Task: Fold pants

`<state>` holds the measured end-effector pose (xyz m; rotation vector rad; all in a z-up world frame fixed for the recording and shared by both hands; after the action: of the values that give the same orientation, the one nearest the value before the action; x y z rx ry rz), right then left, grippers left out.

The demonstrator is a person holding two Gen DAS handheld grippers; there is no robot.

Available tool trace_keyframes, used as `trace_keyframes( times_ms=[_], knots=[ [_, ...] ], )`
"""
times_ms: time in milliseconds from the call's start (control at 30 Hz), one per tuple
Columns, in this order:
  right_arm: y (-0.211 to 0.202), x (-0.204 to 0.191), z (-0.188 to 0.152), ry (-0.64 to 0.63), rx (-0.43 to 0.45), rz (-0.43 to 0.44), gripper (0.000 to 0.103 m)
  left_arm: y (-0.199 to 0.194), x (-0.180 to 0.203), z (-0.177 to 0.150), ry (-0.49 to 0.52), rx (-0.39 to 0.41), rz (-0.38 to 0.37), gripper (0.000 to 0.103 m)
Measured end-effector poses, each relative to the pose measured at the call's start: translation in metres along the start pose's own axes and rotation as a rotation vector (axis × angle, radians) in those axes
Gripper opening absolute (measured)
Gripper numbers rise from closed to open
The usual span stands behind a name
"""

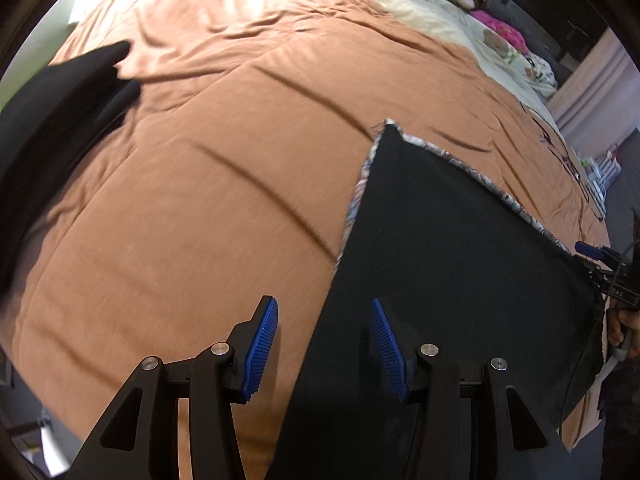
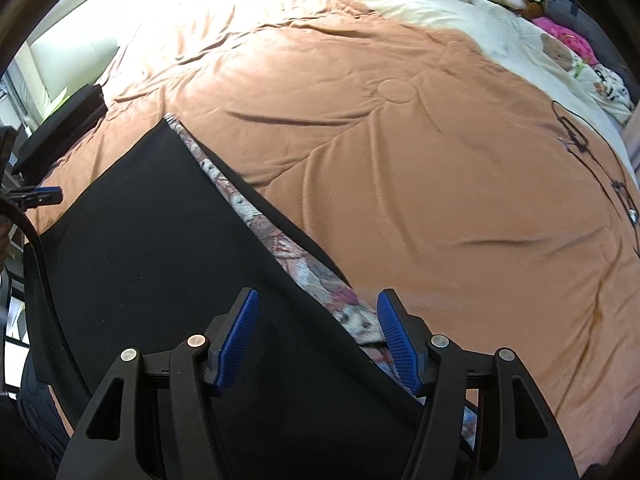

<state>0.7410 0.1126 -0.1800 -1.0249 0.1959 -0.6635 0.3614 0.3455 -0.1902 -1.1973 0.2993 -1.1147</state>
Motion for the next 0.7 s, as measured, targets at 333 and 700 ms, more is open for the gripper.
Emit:
trace_keyframes(
  times_ms=[333, 700],
  knots=[
    [0.025, -0.015, 0.016, -0.059, -0.039, 0.02, 0.053, -0.018, -0.008, -0.05, -0.052, -0.04, -0.028, 0.052],
    [0.038, -0.022, 0.033, -0.087, -0.043, -0.027, 0.001, -0.003, -0.009, -0.079, -0.052, -0.121, 0.045, 0.037]
  ],
)
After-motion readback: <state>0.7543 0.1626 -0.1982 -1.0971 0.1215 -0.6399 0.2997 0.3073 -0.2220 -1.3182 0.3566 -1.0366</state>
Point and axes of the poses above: each gripper's, at about its wrist camera, not at the fingertips, and y roughly the way its jaws point, x to its right, z to its top, the point moved 6 cm from there along y, roughly the way its jaws point, and after that the axes turned 6 degrees about -z, right-handed, at the moved point
